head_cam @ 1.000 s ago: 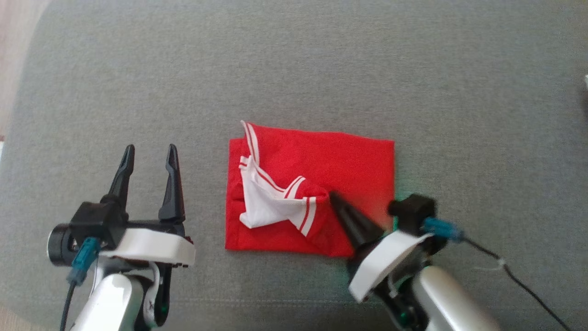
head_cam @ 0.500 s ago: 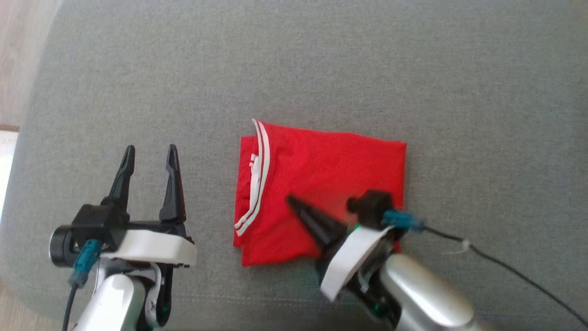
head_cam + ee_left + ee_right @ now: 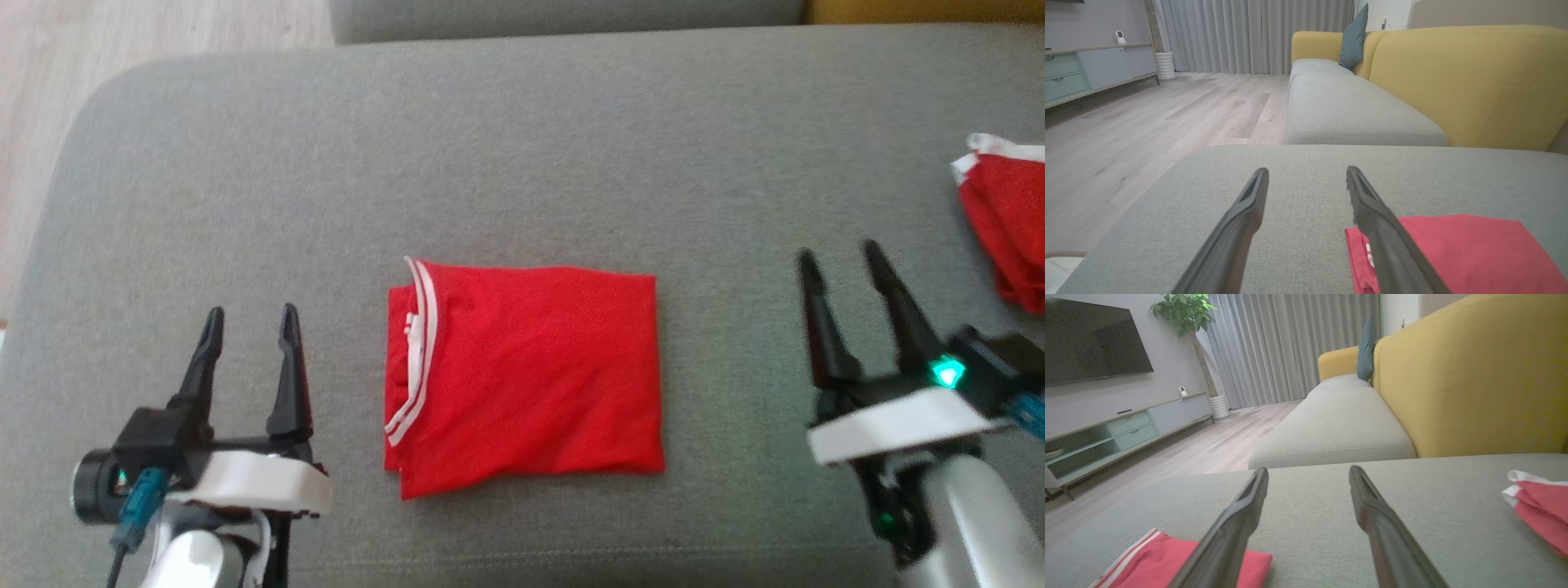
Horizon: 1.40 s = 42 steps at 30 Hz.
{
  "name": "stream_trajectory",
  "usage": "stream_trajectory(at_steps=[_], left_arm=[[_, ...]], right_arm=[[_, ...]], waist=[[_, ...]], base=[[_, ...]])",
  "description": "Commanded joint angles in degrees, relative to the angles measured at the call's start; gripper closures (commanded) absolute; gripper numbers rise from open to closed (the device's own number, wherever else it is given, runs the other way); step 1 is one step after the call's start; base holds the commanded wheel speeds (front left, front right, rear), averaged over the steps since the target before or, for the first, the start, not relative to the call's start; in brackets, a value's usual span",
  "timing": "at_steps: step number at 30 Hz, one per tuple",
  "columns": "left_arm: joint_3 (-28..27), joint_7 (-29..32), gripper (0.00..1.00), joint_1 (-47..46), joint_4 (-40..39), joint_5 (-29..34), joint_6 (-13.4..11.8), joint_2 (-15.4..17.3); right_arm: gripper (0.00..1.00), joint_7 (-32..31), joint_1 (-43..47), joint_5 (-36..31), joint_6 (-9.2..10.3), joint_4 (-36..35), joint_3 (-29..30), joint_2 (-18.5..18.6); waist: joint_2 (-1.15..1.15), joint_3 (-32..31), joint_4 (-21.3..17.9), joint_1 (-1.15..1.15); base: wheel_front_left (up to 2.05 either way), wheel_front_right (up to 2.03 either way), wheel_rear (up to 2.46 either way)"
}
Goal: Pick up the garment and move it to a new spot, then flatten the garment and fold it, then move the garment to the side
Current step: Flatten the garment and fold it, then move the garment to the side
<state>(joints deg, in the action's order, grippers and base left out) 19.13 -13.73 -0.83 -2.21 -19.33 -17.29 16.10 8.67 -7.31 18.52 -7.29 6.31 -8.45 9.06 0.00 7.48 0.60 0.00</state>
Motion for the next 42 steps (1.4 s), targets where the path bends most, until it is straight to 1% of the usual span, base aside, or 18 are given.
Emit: stream_trajectory(at_steps=[1, 4, 9, 13, 20, 31, 42], left_arm=[[-3.09, -0.67, 0.0, -1.25, -1.87, 0.07, 0.02, 1.65], [-3.59, -0.81, 0.0, -0.14, -1.2, -0.09, 0.38, 2.43], [-3.34, -0.71, 0.0, 2.27, -0.34, -0.52, 0.79, 3.09], [-2.82, 0.31, 0.0, 3.88, 0.25, -0.89, 0.97, 3.53], [-2.82, 1.38, 0.0, 5.61, -0.06, -0.89, 0.01, 4.15], [-2.65, 2.57, 0.0, 6.67, -0.95, -1.11, -0.78, 4.61], [-2.57, 2.52, 0.0, 6.64, -0.89, -1.26, -1.3, 4.72]], right_arm=[[0.0, -1.07, 0.62, -0.99, -0.2, -3.47, 0.79, -0.2], [0.0, -3.22, 4.19, -2.18, -0.2, -6.37, 3.53, -0.49], [0.0, -6.31, 9.64, -2.85, -0.2, -10.57, 5.68, -1.62], [0.0, -8.3, 12.67, -3.07, -0.2, -12.98, 6.09, -2.45], [0.0, -11.09, 15.91, -3.81, -0.2, -15.83, 6.48, -3.26], [0.0, -11.99, 16.91, -4.23, -0.2, -16.83, 7.24, -3.7], [0.0, -12.51, 16.92, -4.7, -0.2, -16.93, 7.37, -4.03]], waist=[[0.0, -1.31, -1.05, 0.0], [0.0, -2.84, -1.67, 0.0], [0.0, -5.82, -2.39, 0.0], [0.0, -7.71, -2.8, 0.0], [0.0, -9.09, -2.69, 0.0], [0.0, -9.38, -2.19, 0.0], [0.0, -9.15, -2.26, 0.0]], base=[[0.0, 0.0, 0.0], [0.0, 0.0, 0.0], [0.0, 0.0, 0.0], [0.0, 0.0, 0.0], [0.0, 0.0, 0.0], [0.0, 0.0, 0.0], [0.0, 0.0, 0.0]])
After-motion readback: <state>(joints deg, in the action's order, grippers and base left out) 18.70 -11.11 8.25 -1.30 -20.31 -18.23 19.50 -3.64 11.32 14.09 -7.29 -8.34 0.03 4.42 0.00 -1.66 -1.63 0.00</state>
